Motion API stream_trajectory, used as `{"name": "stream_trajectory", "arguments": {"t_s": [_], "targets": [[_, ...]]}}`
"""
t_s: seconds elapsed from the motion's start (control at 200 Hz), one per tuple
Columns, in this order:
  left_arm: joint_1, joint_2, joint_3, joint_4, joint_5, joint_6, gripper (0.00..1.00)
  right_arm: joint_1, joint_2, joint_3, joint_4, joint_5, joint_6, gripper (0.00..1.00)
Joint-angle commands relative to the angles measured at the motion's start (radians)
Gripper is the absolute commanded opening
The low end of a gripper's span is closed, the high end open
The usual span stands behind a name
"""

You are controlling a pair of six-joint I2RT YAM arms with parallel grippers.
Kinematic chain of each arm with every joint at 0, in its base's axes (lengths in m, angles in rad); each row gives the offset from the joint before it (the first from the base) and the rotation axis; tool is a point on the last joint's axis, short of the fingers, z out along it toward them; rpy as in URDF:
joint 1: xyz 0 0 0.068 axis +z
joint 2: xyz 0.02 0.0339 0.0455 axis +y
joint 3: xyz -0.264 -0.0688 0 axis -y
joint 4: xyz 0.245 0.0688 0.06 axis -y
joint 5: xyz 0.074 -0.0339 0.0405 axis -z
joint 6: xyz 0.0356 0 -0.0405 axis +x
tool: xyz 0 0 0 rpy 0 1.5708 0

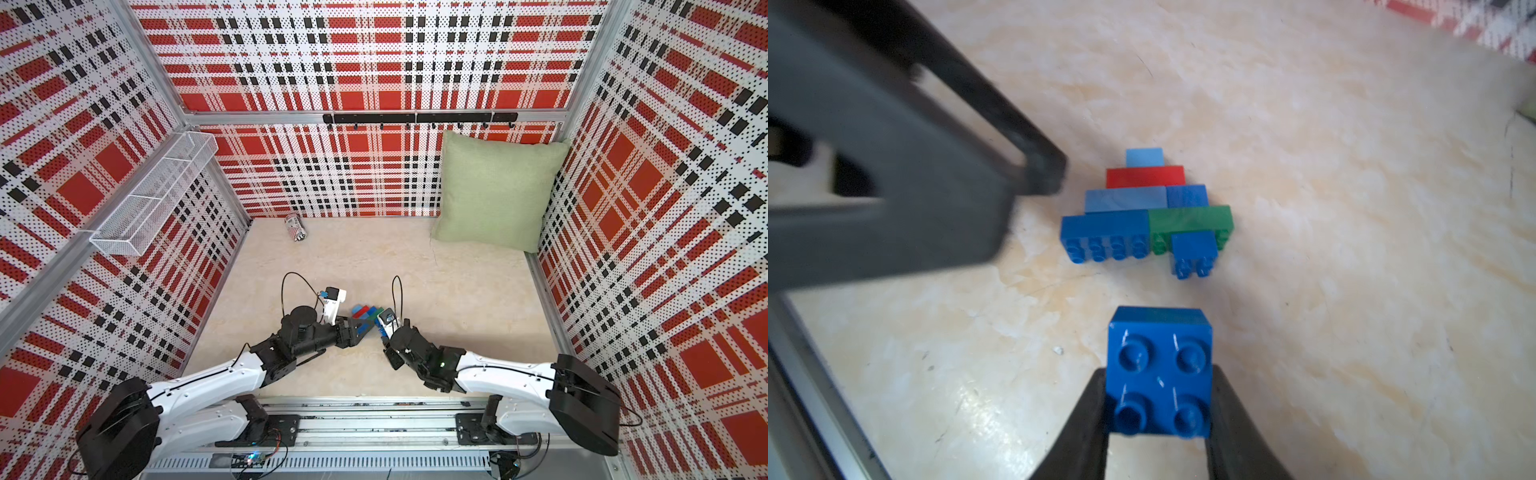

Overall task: Assemble a heart with lego
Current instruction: Pick up the lego brick from the center of the board.

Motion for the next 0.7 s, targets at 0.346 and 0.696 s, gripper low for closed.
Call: {"name": "stream_trajectory", "arguments": {"t_s": [0.346,0.696], "targets": [[-0.044,0.054,0.023,0.028,0.115,0.042,0.59,0.052,-0.020,-0.066,0.269,0.071,-0.140,0.26],[-0.034,0.037,0.024,0.061,0.126,0.040,0.25,0.052,-0.009,-0.060,0.265,0.086,-0.154,0.29]]}}
